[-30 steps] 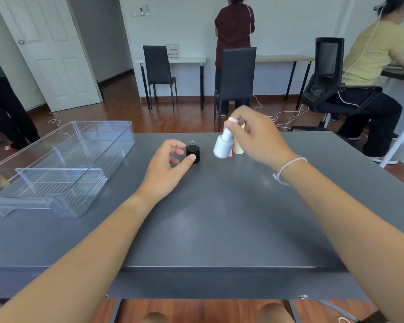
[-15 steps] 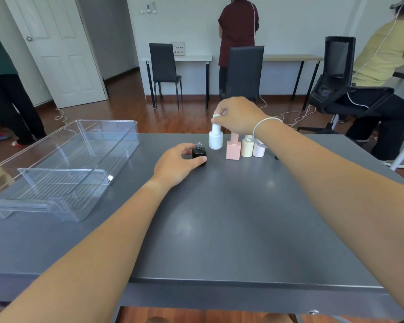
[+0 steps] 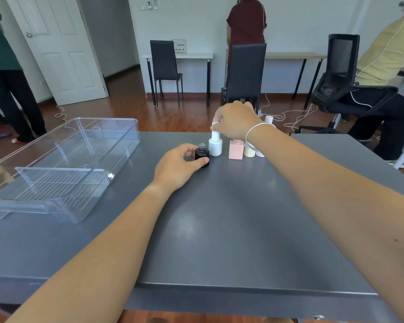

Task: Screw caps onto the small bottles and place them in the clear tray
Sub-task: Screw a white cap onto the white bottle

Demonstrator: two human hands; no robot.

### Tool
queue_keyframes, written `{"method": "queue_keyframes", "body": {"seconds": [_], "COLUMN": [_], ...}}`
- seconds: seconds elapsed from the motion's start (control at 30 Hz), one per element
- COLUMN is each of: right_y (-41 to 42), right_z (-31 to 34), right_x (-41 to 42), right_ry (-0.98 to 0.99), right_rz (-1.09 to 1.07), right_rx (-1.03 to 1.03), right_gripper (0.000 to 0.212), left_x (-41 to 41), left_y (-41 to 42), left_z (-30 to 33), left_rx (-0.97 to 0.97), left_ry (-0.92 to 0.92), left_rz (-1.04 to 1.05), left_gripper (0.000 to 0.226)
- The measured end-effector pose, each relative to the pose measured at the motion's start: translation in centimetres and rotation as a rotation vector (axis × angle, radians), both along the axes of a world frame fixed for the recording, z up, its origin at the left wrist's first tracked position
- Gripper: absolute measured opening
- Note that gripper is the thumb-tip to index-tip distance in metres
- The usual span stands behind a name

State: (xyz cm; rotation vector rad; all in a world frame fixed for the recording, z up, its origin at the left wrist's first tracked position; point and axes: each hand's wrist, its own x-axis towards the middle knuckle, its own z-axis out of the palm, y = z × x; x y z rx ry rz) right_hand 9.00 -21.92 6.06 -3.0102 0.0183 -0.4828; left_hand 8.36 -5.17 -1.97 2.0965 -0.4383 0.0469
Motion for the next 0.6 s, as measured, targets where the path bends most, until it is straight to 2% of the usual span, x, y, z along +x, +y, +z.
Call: {"method": "queue_keyframes", "body": {"seconds": [0.1,0.17,0.33,0.43,0.5,0.6], "right_y": [0.0,-0.1,-0.8,-3.0,-5.1,-7.7], "right_z": [-0.1,-0.1,-1.2,-2.8,-4.0,-6.1], "right_x": [-0.1,-0.8,-5.8,-9.3,-10.9,-11.6], "right_ry": [-0.010,-0.065,-0.520,-0.767,-0.786,-0.594], "right_rz": [-0.006,0.001,0.056,-0.009,-0.114,-0.311], "right_rx": [0.014,0.095,0.437,0.557,0.614,0.642], "right_gripper": [0.028,0.035,0.021,0.017,0.022,0.042], "left_x": [0.0,0.0,0.1,-0.2,-0.5,-0.9], "left_y": [0.1,0.2,0.3,0.3,0.2,0.2], "left_z": [-0.1,-0.2,-0.3,-0.2,-0.1,0.0], "left_rx": [-0.010,-0.017,-0.060,-0.093,-0.104,-0.098], "left_ry": [-0.007,-0.012,-0.018,-0.034,-0.043,-0.059], "left_rz": [-0.015,-0.026,-0.053,-0.076,-0.083,-0.085], "left_gripper": [0.019,0.019,0.019,0.019,0.019,0.020]}}
